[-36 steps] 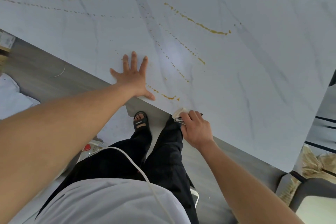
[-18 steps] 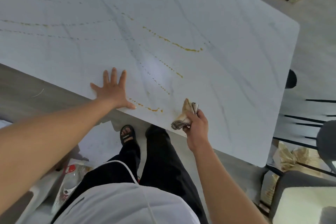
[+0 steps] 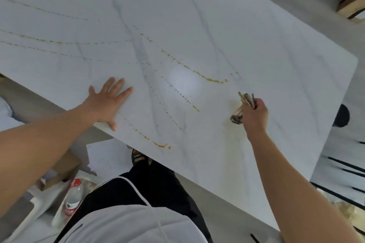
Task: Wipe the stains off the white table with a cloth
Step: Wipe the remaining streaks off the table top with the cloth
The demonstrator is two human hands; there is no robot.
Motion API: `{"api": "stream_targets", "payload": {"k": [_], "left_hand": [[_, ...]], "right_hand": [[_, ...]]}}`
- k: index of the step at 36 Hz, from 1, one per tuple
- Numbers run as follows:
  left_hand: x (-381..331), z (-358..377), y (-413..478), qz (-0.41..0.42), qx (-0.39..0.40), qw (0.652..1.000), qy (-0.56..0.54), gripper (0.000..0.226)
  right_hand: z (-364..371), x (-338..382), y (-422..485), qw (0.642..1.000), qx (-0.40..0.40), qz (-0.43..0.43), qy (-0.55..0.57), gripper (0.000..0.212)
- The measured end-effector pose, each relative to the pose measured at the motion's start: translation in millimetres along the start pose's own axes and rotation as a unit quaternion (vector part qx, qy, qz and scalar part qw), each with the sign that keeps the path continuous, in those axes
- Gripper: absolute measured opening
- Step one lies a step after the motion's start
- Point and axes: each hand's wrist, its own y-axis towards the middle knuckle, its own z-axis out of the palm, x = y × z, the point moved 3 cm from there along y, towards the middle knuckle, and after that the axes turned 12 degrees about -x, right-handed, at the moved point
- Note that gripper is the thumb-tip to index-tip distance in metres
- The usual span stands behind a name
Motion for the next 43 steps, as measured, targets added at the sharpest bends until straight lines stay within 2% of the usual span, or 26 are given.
{"api": "stream_targets", "payload": {"k": [6, 13, 17, 23, 26, 29, 33, 35, 36, 37, 39, 41, 43], "left_hand": [[-1, 0, 10, -0.012, 0.022, 0.999, 0.023, 0.167], [-4, -5, 9, -0.008, 0.037, 0.999, 0.03, 0.164], [-6, -8, 9, -0.014, 0.044, 0.998, 0.03, 0.164], [-6, -7, 11, -0.026, 0.051, 0.998, 0.034, 0.165], [-8, -8, 12, -0.026, 0.05, 0.998, 0.039, 0.165], [-9, -9, 10, -0.027, 0.051, 0.997, 0.043, 0.164], [-8, -10, 10, -0.024, 0.049, 0.998, 0.045, 0.164], [-8, -9, 10, -0.02, 0.047, 0.998, 0.044, 0.164], [-8, -9, 10, -0.019, 0.046, 0.998, 0.042, 0.164], [-8, -10, 10, -0.019, 0.046, 0.998, 0.04, 0.164], [-8, -11, 9, -0.018, 0.044, 0.998, 0.04, 0.164], [-8, -11, 9, -0.018, 0.043, 0.998, 0.035, 0.164], [-8, -12, 9, -0.019, 0.044, 0.998, 0.03, 0.164]], "right_hand": [[14, 38, 90, 0.979, 0.015, -0.127, -0.16, 0.019], [45, 70, 155, 0.914, 0.01, -0.263, -0.309, 0.029], [71, 70, 164, 0.896, 0.037, -0.269, -0.352, 0.036], [89, 55, 147, 0.925, -0.012, -0.212, -0.316, 0.044], [96, 47, 123, 0.923, -0.009, -0.232, -0.308, 0.046], [101, 35, 90, 0.892, 0.04, -0.335, -0.3, 0.038], [99, 12, 59, 0.809, 0.122, -0.486, -0.307, 0.028], [95, 7, 54, 0.777, 0.145, -0.536, -0.297, 0.027], [95, 7, 56, 0.773, 0.146, -0.544, -0.291, 0.027], [94, 8, 60, 0.781, 0.142, -0.536, -0.287, 0.028], [94, 14, 73, 0.83, 0.111, -0.47, -0.278, 0.029], [95, 20, 88, 0.902, 0.041, -0.345, -0.256, 0.029], [96, 24, 98, 0.953, -0.043, -0.207, -0.216, 0.031]]}}
